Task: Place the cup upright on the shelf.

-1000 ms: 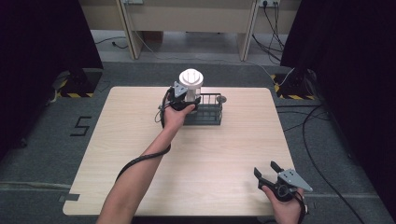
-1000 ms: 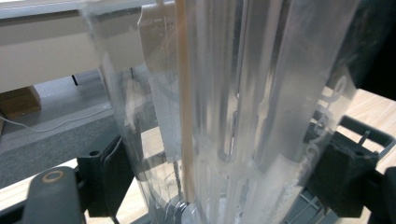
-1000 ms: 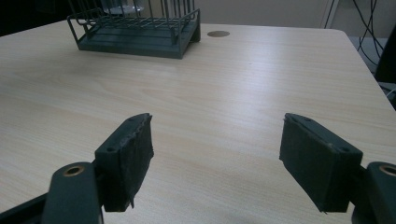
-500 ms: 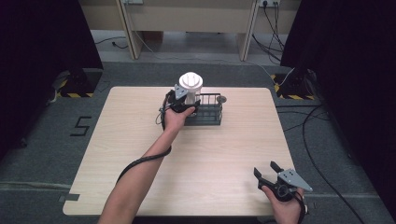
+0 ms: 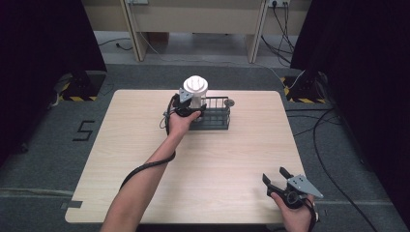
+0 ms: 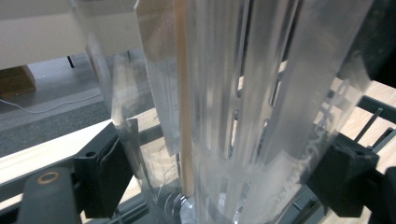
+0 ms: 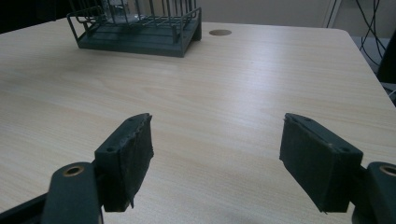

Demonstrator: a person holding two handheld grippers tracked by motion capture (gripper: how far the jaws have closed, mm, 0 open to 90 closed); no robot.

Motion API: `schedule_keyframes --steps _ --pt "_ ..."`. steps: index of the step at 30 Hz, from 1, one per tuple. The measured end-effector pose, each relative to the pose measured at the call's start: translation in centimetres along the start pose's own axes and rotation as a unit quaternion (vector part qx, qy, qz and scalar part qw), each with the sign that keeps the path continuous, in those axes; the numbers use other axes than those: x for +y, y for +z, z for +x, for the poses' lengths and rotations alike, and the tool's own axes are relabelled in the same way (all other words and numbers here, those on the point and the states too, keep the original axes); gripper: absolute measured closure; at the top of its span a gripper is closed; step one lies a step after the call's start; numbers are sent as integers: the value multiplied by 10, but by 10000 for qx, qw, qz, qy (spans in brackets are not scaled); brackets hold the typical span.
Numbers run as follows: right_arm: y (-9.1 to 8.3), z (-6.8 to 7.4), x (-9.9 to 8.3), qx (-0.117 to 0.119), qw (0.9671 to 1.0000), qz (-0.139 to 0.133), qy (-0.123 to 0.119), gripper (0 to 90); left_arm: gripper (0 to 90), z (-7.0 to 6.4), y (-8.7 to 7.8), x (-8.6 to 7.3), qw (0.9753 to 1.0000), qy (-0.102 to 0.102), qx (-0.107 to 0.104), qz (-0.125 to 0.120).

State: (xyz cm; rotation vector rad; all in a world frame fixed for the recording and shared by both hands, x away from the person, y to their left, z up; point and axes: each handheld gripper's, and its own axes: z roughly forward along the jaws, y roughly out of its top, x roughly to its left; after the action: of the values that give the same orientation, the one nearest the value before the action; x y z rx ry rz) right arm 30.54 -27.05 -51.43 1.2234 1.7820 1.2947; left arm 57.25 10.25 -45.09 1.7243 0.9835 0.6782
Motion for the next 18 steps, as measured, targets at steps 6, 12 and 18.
schedule_keyframes --steps 6,12,18 --pt "0 0 0 -5 10000 -2 -28 260 146 0 -4 0 10000 -64 20 5" --pt "0 0 0 -2 10000 6 19 259 145 -1 -13 2 10000 37 44 -76" --pt "0 0 0 -8 10000 4 2 258 144 1 -27 0 9999 122 74 -76"
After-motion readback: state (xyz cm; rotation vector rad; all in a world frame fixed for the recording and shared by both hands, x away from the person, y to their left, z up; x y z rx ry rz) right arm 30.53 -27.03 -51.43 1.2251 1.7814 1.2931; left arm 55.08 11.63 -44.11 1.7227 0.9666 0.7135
